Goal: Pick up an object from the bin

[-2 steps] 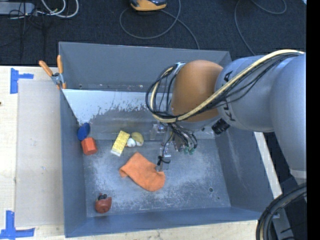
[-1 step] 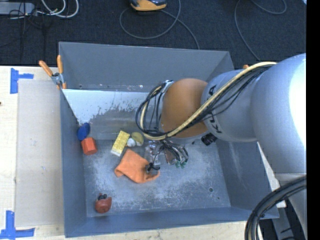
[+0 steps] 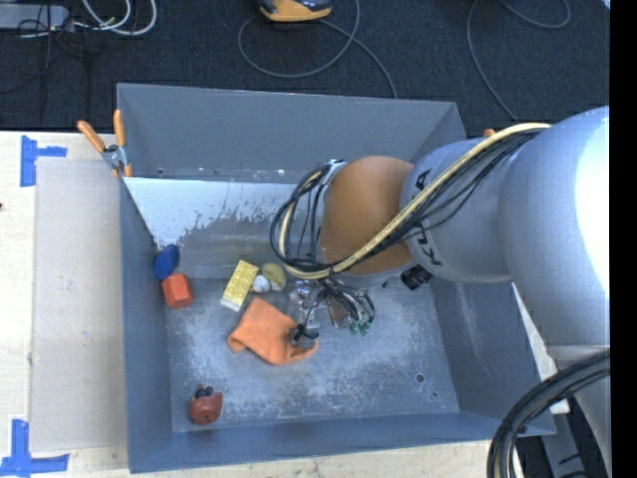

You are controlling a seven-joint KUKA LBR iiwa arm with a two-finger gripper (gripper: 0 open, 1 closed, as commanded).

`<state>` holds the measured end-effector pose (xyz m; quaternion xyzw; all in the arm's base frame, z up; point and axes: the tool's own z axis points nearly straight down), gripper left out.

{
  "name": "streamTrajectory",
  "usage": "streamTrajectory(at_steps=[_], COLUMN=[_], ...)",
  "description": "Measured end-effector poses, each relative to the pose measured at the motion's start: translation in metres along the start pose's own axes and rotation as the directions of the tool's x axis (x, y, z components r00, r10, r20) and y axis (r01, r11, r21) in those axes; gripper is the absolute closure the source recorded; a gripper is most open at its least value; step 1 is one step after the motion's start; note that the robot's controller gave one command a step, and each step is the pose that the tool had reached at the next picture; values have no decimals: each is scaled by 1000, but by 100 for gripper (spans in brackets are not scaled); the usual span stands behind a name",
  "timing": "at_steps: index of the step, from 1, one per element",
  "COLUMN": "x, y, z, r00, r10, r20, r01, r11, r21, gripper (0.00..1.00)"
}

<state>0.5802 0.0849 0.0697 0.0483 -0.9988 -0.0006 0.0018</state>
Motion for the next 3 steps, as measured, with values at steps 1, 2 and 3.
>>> streamTrajectory(at_steps=[1, 2, 3], x=[-3, -3, -6], y=[9, 9, 9], z=[-106, -106, -147], r00=[1000, 1000, 1000], r10=[-4, -3, 14], r20=[1, 0, -7], r01=[4, 3, -14], r11=[1000, 1000, 1000], r21=[0, 0, 0], gripper=[100, 100, 100])
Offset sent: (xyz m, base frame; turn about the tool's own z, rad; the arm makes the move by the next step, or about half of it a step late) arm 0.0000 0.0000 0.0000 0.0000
